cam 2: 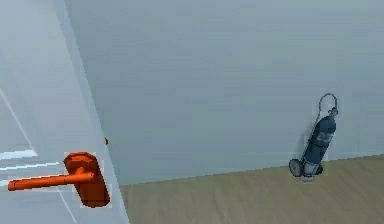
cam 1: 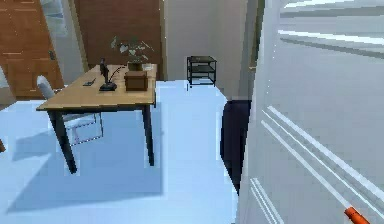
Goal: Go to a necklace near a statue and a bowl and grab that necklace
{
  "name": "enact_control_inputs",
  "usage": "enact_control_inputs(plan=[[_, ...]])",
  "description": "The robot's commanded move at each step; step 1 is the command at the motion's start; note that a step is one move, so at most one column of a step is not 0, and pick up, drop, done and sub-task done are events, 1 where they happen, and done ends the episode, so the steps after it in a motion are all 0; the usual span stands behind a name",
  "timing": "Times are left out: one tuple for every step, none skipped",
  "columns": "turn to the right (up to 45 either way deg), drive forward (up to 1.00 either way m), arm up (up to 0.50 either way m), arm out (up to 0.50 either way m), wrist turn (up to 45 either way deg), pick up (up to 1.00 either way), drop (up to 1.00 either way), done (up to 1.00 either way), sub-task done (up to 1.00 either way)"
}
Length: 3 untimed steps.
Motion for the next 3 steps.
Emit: enact_control_inputs(plan=[[-3.0,0.0,0.0,0.0,0.0,0.0,0.0,0.0,0.0],[0.0,1.0,0.0,0.0,0.0,0.0,0.0,0.0,0.0],[0.0,0.65,0.0,0.0,0.0,0.0,0.0,0.0,0.0]])
